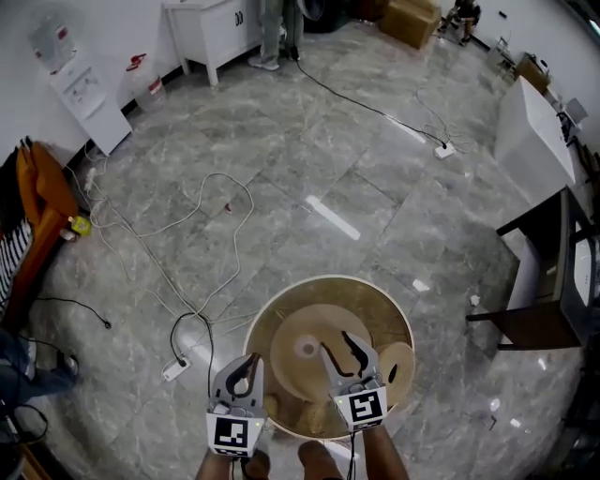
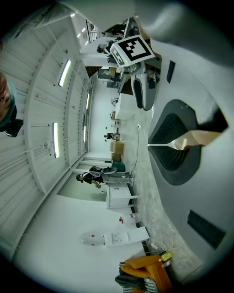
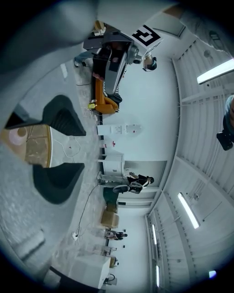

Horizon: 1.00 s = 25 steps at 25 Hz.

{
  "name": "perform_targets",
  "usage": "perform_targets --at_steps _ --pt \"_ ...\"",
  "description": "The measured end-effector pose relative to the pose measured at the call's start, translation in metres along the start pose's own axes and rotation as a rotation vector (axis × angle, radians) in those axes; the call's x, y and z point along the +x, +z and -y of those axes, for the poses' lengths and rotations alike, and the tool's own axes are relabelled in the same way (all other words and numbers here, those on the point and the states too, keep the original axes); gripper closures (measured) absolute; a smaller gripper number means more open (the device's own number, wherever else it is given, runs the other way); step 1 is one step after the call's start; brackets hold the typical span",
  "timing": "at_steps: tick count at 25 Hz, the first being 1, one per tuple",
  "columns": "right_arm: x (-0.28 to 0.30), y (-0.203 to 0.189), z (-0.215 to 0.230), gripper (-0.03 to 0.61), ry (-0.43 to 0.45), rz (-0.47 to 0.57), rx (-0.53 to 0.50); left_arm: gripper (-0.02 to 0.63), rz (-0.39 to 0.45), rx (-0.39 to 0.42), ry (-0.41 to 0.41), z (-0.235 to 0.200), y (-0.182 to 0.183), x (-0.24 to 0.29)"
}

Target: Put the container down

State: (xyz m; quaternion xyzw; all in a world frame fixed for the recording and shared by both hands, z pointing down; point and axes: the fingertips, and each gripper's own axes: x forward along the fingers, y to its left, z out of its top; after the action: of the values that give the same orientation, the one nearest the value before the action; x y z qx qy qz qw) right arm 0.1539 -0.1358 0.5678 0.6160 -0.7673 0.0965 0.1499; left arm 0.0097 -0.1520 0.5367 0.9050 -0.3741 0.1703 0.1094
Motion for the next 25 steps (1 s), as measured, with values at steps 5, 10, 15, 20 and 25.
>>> perform_targets --at_steps 5,10,15,20,25 --pt "-0.03 0.046 0.01 0.401 -0.049 0.013 0.003 0.584 0.051 0.0 -0.032 0.015 0.057 -0.019" --pt "-0.059 0.098 0.021 0.422 -0.097 0.041 0.01 0.584 0.081 0.029 -0.077 0.03 0.11 -0.03" --pt "-0.097 0.14 0.015 0.469 -0.157 0.07 0.019 0.584 0.125 0.124 -0.125 0.043 0.144 -0.054" --pt "-0.144 0.168 0.005 0.511 -0.226 0.099 0.009 0.584 0.148 0.151 -0.176 0.066 0.171 -0.083" --pt "-0.191 0.193 -0.008 0.541 -0.302 0.128 0.003 0.584 0.177 0.171 -0.224 0.081 0.189 -0.119"
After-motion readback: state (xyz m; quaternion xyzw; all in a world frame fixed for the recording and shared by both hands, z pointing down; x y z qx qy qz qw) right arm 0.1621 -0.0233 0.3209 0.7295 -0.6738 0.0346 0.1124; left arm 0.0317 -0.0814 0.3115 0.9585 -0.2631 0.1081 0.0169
